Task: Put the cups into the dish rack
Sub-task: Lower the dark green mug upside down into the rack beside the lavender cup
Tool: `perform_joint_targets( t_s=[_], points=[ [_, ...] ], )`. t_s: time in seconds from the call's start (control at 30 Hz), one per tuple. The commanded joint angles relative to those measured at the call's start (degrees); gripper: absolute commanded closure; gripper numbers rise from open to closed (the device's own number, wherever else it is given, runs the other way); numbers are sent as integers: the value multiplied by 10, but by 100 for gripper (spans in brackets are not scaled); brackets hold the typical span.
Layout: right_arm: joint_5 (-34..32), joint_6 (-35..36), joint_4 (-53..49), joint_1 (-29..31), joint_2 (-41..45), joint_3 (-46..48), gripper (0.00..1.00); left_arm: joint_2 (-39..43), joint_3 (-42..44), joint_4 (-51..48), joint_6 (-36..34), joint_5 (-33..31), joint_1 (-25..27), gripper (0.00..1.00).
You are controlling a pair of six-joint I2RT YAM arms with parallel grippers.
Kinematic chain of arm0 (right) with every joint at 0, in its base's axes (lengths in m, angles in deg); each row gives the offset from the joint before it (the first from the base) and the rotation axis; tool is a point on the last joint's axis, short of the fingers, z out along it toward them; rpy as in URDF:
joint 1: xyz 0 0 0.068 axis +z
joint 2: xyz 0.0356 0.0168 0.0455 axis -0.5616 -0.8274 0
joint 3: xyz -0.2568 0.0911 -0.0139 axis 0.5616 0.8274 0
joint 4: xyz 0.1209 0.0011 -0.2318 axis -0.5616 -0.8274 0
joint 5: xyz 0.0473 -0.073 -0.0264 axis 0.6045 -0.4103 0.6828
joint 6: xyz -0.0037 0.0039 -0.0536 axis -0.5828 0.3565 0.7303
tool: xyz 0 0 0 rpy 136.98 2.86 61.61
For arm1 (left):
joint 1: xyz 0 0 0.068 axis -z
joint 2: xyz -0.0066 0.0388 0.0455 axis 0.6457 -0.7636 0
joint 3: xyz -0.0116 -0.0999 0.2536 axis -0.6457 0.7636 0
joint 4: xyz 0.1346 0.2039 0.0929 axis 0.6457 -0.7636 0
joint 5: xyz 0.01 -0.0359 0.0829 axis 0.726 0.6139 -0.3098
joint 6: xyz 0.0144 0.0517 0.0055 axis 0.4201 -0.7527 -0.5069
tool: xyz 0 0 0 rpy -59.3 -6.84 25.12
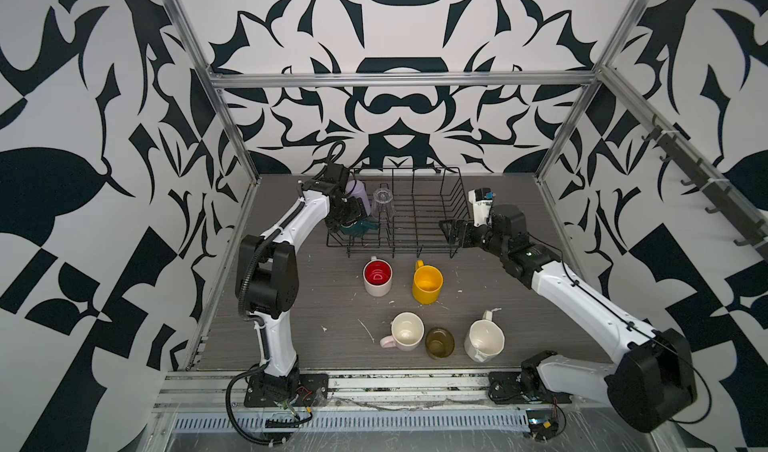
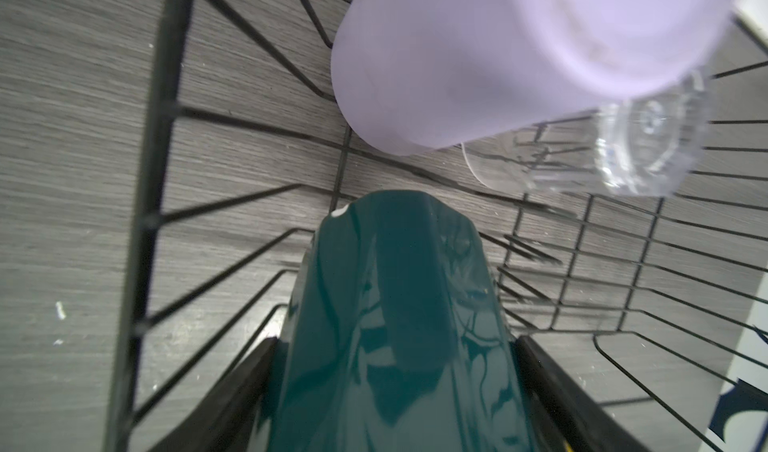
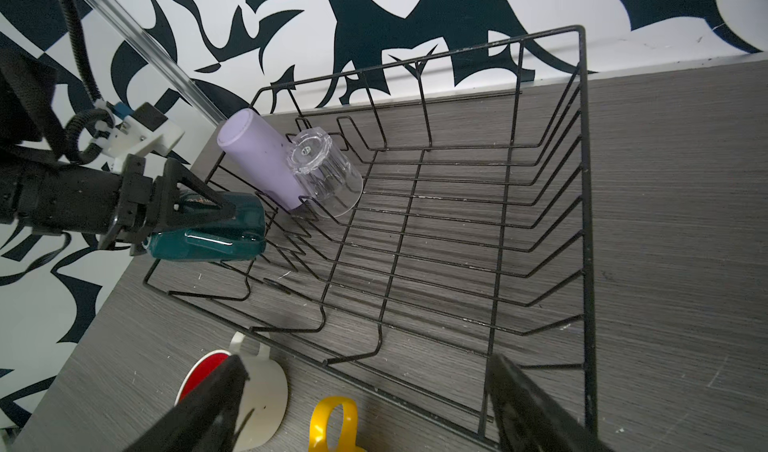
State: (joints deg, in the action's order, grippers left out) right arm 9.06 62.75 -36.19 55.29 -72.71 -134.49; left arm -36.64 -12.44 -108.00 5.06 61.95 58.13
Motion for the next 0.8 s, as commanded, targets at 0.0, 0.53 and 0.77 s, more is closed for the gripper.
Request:
perform_joint_targets(
  t_s=[0.0, 0.53, 0.77],
  points=[
    [6, -5, 22, -3, 8, 2, 7, -10, -16, -18, 0, 6, 1, 96],
    [15, -8, 18, -8, 4, 1, 8, -24, -8, 2, -14, 3, 1, 23],
    [17, -11, 15, -9, 4, -2, 7, -15, -1, 24, -22, 22, 1, 16]
  ],
)
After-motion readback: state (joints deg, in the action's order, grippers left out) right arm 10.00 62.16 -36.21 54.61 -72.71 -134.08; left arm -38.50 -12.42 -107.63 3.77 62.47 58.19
